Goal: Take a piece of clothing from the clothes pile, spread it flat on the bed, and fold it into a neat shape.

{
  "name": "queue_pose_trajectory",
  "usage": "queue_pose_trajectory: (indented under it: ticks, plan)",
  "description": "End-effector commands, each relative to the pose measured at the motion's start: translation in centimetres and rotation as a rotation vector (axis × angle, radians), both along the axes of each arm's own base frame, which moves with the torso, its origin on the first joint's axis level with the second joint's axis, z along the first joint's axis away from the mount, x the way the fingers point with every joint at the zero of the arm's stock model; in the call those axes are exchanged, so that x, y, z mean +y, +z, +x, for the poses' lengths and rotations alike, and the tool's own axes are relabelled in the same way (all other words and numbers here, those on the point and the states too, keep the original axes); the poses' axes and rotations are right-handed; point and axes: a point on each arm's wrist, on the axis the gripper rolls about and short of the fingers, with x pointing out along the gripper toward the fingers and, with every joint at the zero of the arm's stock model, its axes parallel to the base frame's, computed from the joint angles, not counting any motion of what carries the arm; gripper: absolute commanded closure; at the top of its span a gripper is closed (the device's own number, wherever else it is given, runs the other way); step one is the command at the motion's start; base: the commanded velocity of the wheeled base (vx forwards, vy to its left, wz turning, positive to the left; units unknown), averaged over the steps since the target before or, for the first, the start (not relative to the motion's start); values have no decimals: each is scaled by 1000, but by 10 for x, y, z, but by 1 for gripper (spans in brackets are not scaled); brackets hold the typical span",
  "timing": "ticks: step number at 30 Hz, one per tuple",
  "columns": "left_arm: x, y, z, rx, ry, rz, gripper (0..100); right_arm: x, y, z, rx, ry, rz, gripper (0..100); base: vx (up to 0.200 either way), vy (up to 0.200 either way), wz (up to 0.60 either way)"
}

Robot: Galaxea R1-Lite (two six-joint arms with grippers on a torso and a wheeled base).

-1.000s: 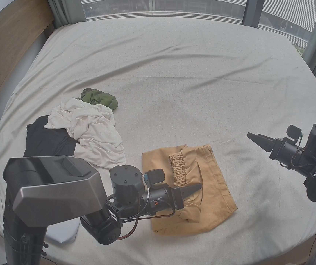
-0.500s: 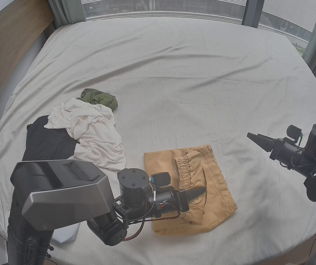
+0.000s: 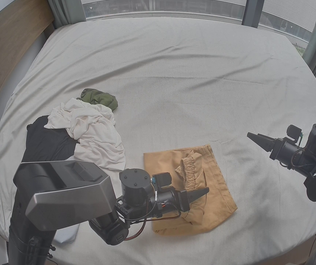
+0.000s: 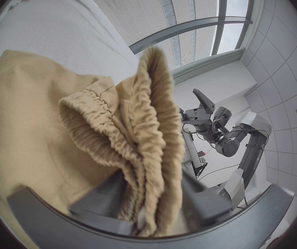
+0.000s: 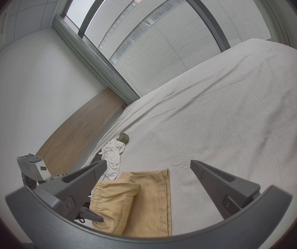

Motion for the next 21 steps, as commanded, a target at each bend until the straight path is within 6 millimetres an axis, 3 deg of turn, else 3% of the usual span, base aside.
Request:
queue_pose_trajectory:
  ticks: [1,11,16,18,21]
  plan:
    - [0,-1,3,-3,8,-2,0,0,1,0,-3,1,0,0,0,0,0]
    - [4,-1,-1,-15,67,4,0,0,0,-1,1,1,0,0,0,0,0]
    - [13,11,-7,-29,75,-9,0,0,-1,-1,5,1,0,0,0,0,0]
    - [30,28,-14,-45,95,-12,0,1,-2,-1,10,5,-1,0,0,0,0]
    - [55,36,-25,-92,115,45,0,6,-7,-5,43,25,-1,0,0,0,0]
